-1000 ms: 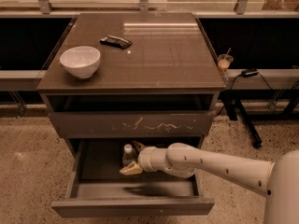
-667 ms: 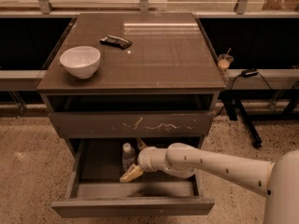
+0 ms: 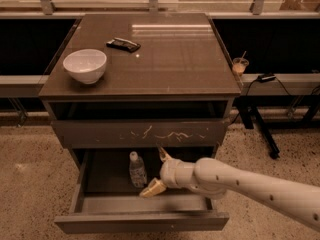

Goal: Place blue plastic bottle into middle drawer

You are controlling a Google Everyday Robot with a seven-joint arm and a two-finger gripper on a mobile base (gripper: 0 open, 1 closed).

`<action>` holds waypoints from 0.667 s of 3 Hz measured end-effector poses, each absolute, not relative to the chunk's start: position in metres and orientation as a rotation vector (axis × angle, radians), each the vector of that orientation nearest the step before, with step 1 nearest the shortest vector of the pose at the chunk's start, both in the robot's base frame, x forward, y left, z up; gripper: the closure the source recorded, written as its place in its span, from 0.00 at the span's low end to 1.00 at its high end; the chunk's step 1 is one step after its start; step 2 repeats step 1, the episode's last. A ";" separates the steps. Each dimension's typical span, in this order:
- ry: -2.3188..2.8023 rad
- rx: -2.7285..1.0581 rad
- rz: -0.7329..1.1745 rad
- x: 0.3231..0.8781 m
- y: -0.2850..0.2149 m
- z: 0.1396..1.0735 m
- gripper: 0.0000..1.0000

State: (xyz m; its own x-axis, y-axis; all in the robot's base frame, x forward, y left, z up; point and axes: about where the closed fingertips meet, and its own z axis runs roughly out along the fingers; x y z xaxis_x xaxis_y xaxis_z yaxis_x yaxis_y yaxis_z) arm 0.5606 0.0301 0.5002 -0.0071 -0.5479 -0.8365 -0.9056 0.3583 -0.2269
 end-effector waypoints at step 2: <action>1.704 -1.270 0.449 0.558 0.004 0.502 0.00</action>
Offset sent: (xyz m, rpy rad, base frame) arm 0.0000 0.0000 0.0000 0.0000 0.0000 0.0000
